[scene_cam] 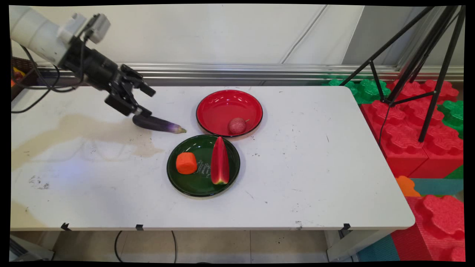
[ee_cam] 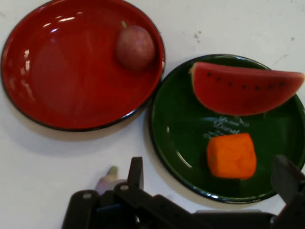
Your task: Pick up the mandarin from the green plate
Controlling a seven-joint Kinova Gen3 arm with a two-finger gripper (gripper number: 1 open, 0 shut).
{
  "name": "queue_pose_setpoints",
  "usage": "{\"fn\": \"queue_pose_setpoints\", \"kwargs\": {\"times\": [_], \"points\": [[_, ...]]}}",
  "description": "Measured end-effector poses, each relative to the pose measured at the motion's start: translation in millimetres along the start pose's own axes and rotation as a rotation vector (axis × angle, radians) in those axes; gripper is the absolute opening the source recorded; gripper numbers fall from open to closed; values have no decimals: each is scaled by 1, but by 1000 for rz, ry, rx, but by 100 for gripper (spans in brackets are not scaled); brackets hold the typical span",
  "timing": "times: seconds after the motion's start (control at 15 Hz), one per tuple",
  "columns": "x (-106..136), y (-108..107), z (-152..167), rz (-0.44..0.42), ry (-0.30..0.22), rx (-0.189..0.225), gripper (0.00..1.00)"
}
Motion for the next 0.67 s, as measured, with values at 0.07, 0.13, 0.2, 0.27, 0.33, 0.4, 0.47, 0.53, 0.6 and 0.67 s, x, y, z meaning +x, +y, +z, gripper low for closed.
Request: {"fn": "queue_pose_setpoints", "kwargs": {"times": [0.07, 0.13, 0.2, 0.27, 0.33, 0.4, 0.47, 0.53, 0.6, 0.67], "points": [[0, 4, 7, 9, -5, -7, 100], [1, 6, 12, 14, -8, -11, 100], [1, 9, 20, 23, -14, -18, 100], [1, 13, 29, 33, -21, -25, 100], [1, 17, 38, 41, -28, -33, 100], [1, 20, 46, 49, -34, -39, 100], [1, 22, 52, 53, -39, -42, 100], [1, 25, 60, 60, -47, -47, 100], [0, 26, 65, 64, -52, -50, 100], [-1, 28, 73, 70, -61, -54, 100]]}}
